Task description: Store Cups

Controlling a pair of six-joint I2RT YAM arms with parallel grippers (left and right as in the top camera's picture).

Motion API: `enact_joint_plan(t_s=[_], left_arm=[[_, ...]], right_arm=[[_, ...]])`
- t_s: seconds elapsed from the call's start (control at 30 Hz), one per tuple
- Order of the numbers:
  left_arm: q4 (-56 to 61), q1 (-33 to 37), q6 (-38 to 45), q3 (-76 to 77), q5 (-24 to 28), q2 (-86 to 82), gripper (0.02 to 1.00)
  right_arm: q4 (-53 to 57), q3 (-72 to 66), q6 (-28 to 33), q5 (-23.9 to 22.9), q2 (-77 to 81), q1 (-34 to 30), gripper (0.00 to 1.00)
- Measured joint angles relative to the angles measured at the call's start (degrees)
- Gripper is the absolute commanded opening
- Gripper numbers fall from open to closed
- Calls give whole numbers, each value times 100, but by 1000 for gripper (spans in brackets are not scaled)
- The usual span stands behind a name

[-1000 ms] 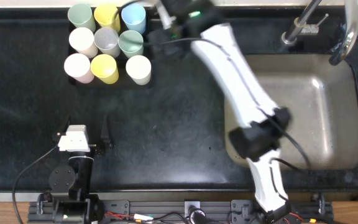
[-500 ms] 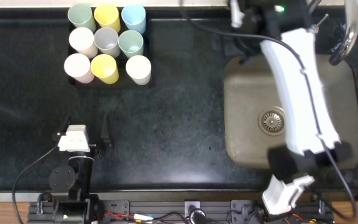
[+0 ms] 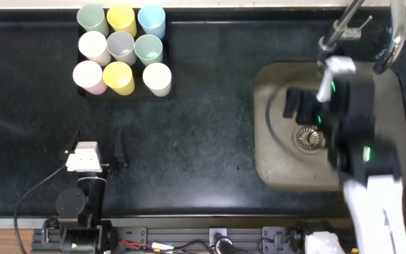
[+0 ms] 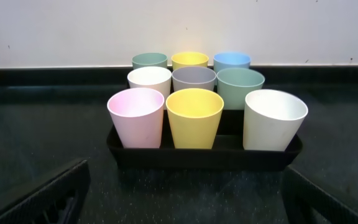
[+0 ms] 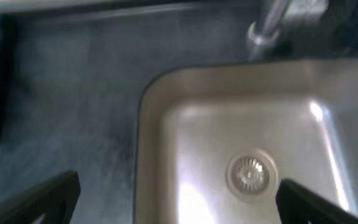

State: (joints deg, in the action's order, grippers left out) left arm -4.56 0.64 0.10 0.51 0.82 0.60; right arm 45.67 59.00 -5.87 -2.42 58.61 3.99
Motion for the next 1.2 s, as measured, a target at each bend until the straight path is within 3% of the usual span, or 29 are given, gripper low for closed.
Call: enact_joint_plan(t_s=[0.13, 0.23, 0.63, 1.2], left_arm=[[2, 0, 0, 0, 2, -2, 998], [2, -2, 0, 0, 0, -2, 998], [0, 0, 0, 0, 0, -2, 998], [0, 0, 0, 0, 0, 0, 1000]], right_arm=[[-2055, -1657, 9, 7, -1742, -175, 998], [-2721, -2468, 9, 4, -2817, -243, 998], [-3237, -4153, 11, 4, -4918, -251, 998], [-4616, -5486, 9, 4, -5031, -251, 998]])
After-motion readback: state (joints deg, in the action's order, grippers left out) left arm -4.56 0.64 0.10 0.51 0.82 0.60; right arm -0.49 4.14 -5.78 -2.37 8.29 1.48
